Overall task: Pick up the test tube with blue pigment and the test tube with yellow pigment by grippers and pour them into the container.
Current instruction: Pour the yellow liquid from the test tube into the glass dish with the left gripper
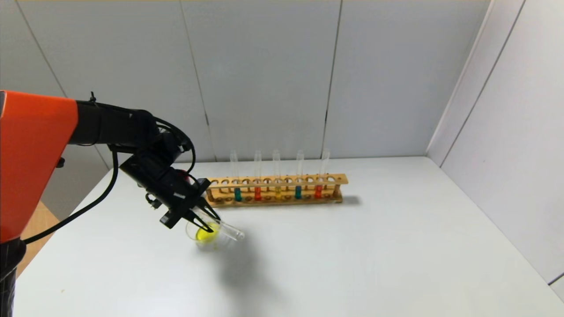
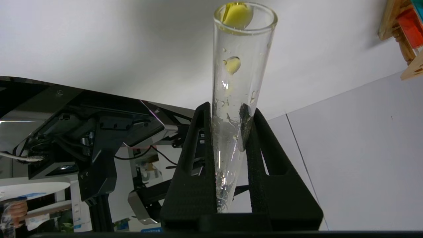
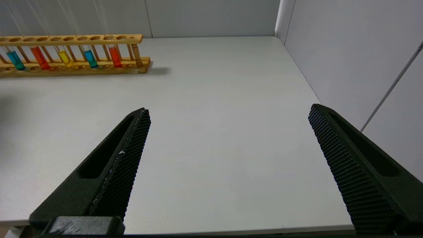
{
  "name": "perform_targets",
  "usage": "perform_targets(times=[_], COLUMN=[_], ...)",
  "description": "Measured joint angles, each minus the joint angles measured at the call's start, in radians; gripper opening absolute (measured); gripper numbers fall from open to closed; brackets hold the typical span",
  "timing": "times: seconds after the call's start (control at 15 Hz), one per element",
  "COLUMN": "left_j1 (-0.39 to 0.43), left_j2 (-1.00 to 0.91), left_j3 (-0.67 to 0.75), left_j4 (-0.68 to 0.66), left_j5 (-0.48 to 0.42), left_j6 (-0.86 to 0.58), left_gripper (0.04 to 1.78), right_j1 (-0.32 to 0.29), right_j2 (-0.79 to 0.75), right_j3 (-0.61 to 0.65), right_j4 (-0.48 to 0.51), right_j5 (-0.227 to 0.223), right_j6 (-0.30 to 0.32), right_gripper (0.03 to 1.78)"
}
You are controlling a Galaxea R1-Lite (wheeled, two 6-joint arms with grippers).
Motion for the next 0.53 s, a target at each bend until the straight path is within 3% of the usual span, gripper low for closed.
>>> perform_targets(times=[0.53], left_j1=[0.011], left_j2=[-0.013], left_j3=[-0.015], left_j4=[0.016], left_j5=[-0.053], left_j6=[0.000], left_gripper=[0.32], right_j1=[0.000], right_j2=[0.000], right_j3=[0.000], right_j4=[0.000], right_j5=[0.000], right_j6=[0.000], right_gripper=[1.75])
